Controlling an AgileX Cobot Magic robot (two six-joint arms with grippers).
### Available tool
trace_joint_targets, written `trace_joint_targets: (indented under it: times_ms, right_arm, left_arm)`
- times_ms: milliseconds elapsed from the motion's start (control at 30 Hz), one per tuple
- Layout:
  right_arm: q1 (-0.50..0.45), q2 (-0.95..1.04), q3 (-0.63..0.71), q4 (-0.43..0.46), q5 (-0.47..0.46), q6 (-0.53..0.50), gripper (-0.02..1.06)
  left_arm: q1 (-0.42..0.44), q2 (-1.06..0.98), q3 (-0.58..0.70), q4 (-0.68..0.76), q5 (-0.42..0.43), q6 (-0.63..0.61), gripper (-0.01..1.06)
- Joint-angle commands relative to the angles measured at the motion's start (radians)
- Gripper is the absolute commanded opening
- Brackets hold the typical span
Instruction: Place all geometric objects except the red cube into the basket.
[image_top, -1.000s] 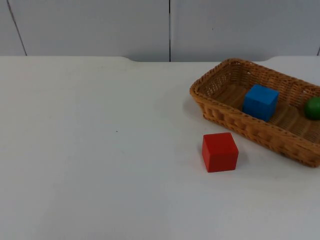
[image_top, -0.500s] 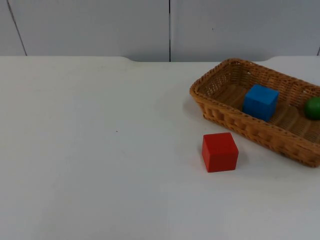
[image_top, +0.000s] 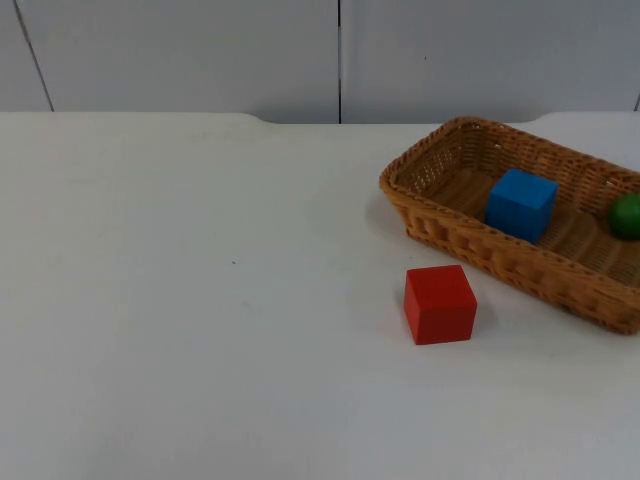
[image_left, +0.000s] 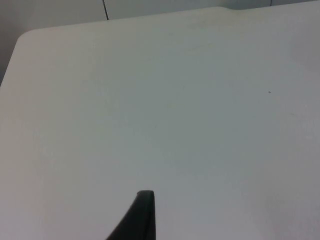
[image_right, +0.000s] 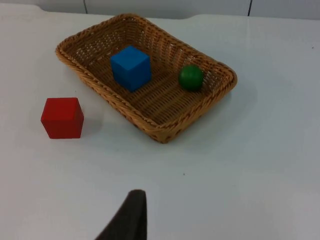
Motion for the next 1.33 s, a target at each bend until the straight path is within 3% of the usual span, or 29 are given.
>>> trace_joint_targets:
  times_ms: [0,300,533,1067,1200,1300]
  right_arm:
    - [-0.002,-0.003,0.009,0.008,-0.009,0.006,1.05]
    - [-0.012,-0.003,0.009,0.008,-0.009,0.006,1.05]
    - [-0.120,-0.003,0.009,0.008,-0.011,0.006,1.05]
    - [-0.127,-0.003,0.009,0.008,-0.011,0.006,1.05]
    - [-0.127,-0.003,0.009,0.008,-0.011,0.006,1.05]
    - [-0.127,-0.003,0.009,0.008,-0.011,0.006,1.05]
  left_arm:
    - [0.003,-0.003,0.006,-0.009,-0.006,0.000,1.05]
    - [0.003,-0.003,0.006,-0.007,-0.006,0.000,1.05]
    - [0.003,-0.003,0.006,-0.007,-0.006,0.000,1.05]
    - [0.007,-0.003,0.006,-0.007,-0.006,0.000,1.05]
    - [0.112,-0.003,0.006,-0.004,-0.006,0.000,1.05]
    - [0.144,-0.003,0.006,-0.003,-0.006,0.000,1.05]
